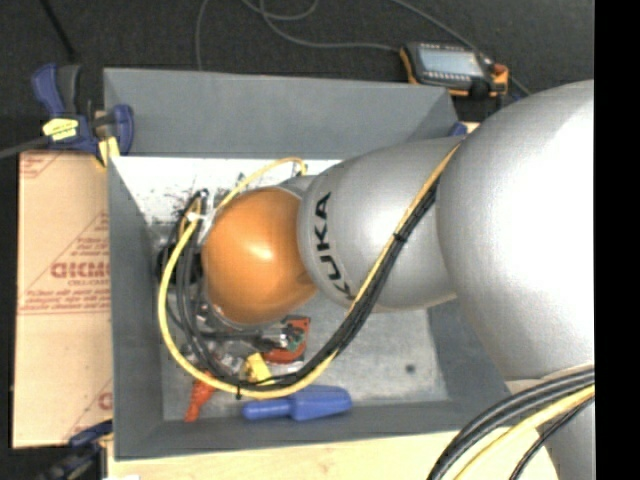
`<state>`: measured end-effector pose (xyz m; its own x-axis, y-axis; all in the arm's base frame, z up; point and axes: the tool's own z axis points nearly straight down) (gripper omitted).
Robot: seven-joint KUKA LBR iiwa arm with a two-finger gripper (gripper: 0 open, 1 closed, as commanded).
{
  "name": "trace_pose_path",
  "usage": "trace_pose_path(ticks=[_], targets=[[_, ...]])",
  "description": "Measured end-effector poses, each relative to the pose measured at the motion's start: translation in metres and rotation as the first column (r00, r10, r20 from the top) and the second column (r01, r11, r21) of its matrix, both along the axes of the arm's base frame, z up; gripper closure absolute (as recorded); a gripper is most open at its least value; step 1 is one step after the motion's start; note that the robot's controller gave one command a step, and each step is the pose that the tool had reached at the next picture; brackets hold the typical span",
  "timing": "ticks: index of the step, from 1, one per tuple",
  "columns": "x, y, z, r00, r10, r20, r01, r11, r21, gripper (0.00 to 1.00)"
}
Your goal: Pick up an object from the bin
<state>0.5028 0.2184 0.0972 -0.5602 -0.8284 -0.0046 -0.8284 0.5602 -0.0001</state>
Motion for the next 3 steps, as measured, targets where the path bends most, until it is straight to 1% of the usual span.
trace_pose_path(ticks=[1,2,3], targets=[[0.001,0.0,0.011,1.0,-0.002,0.001,0.002,1.0,-0.002,1.0],[0.0,0.0,0.02,1.0,-0.003,-0.005,0.003,1.0,-0.004,1.0],[0.0,-0.001,0.04,1.0,-0.005,-0.006,0.005,1.0,-0.004,1.0]])
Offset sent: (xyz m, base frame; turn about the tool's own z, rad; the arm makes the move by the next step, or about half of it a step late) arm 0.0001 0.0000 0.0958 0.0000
